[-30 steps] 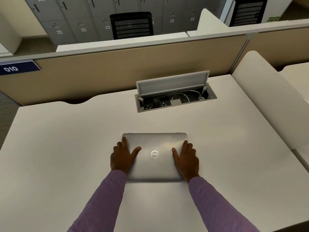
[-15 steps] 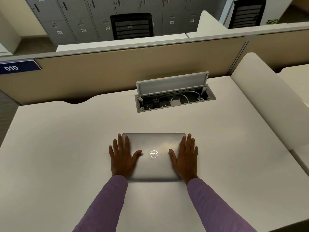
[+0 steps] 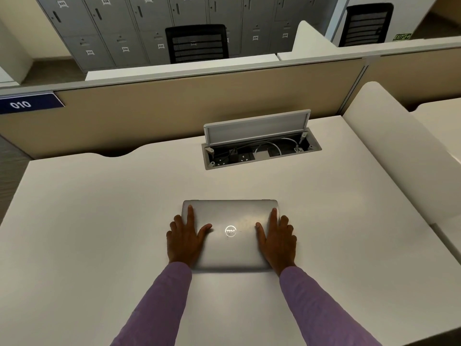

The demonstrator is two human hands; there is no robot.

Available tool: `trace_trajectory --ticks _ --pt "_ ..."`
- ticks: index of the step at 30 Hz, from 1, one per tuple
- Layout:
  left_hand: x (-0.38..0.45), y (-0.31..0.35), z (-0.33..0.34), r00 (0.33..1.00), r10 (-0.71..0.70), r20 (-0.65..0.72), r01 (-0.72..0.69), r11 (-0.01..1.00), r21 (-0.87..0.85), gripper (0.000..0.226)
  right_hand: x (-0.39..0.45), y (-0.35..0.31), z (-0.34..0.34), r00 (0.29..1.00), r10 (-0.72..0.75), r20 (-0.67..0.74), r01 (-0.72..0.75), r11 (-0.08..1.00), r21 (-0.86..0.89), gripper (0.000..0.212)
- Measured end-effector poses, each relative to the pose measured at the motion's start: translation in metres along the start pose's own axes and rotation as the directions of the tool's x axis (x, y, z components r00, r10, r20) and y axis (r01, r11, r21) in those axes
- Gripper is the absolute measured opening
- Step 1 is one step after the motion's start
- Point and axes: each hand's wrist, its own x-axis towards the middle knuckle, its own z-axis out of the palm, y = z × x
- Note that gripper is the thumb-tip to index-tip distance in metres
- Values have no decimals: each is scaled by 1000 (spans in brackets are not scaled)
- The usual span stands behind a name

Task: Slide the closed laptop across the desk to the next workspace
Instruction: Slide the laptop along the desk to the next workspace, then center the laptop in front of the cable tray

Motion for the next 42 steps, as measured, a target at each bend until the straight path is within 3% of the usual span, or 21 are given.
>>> trace_trajectory --ticks 4,9,18,27,42 --pt "3 2 -8 1000 -7 26 7 1000 25 134 0 -2 -1 999 26 35 -27 999 21 73" --pt "2 10 -9 992 -91 84 99 991 -93 102 3 -3 -1 999 36 39 -39 996 75 74" --pt "10 17 -13 972 -215 94 233 929 -288 112 6 -6 7 997 82 -10 -78 975 208 76" --pt "19 11 -16 973 -184 140 225 891 -394 117 13 0 8 996 79 -29 -67 956 286 72" --pt "3 -4 -13 972 -224 64 232 908 -348 115 24 -8 9 999 -28 -33 36 955 296 71"
